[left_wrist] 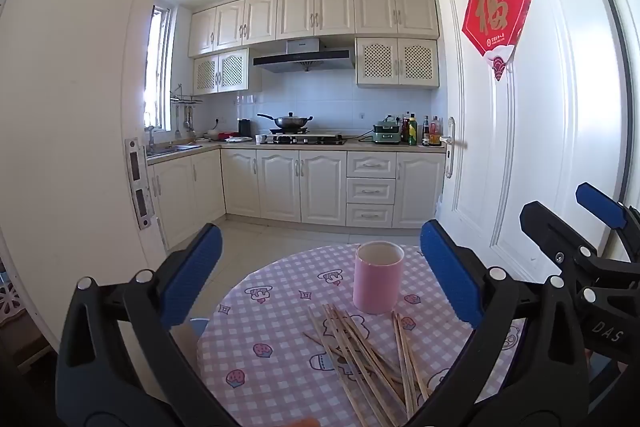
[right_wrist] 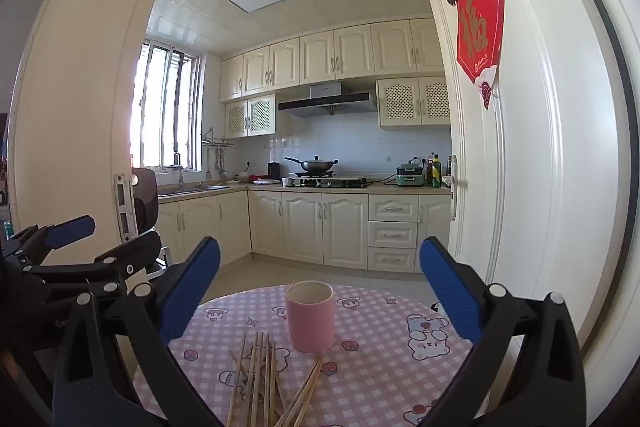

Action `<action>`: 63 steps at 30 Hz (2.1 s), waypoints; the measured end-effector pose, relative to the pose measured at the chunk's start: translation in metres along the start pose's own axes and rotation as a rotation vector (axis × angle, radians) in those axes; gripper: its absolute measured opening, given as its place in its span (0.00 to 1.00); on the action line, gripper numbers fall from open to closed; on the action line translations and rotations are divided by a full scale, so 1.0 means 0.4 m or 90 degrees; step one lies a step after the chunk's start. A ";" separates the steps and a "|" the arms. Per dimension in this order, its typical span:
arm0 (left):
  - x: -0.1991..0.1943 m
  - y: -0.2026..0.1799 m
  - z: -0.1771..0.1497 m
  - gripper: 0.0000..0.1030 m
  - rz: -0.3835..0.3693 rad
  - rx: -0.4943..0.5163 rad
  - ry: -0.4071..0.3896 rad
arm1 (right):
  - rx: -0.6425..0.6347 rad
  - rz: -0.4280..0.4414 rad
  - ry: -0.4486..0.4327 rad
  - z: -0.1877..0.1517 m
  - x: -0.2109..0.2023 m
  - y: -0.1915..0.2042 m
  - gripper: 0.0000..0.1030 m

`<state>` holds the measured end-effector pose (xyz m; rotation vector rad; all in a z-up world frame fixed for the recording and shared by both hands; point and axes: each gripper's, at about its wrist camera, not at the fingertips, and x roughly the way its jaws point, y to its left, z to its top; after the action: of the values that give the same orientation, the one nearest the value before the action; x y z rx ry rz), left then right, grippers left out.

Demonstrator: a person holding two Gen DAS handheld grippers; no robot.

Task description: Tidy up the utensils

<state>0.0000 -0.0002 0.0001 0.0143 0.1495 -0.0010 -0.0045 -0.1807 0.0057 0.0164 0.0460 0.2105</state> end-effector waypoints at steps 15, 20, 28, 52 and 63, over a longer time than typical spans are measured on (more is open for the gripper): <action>-0.002 0.000 0.000 0.94 -0.001 -0.001 0.001 | 0.005 0.000 -0.002 0.003 -0.005 0.000 0.93; -0.001 0.000 -0.001 0.94 0.000 0.000 0.000 | 0.005 0.000 -0.003 0.006 -0.003 0.002 0.93; -0.005 0.003 0.006 0.94 -0.001 -0.001 0.000 | 0.006 0.000 -0.004 0.000 -0.008 0.003 0.93; -0.003 -0.006 -0.006 0.94 -0.001 0.003 0.004 | 0.014 -0.001 0.001 -0.012 -0.007 -0.008 0.93; 0.028 -0.012 -0.020 0.94 -0.001 0.008 0.024 | 0.021 -0.002 0.020 -0.022 0.018 -0.015 0.93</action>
<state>0.0098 -0.0049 -0.0097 0.0275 0.1875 -0.0031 0.0034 -0.1851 -0.0036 0.0462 0.0806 0.2064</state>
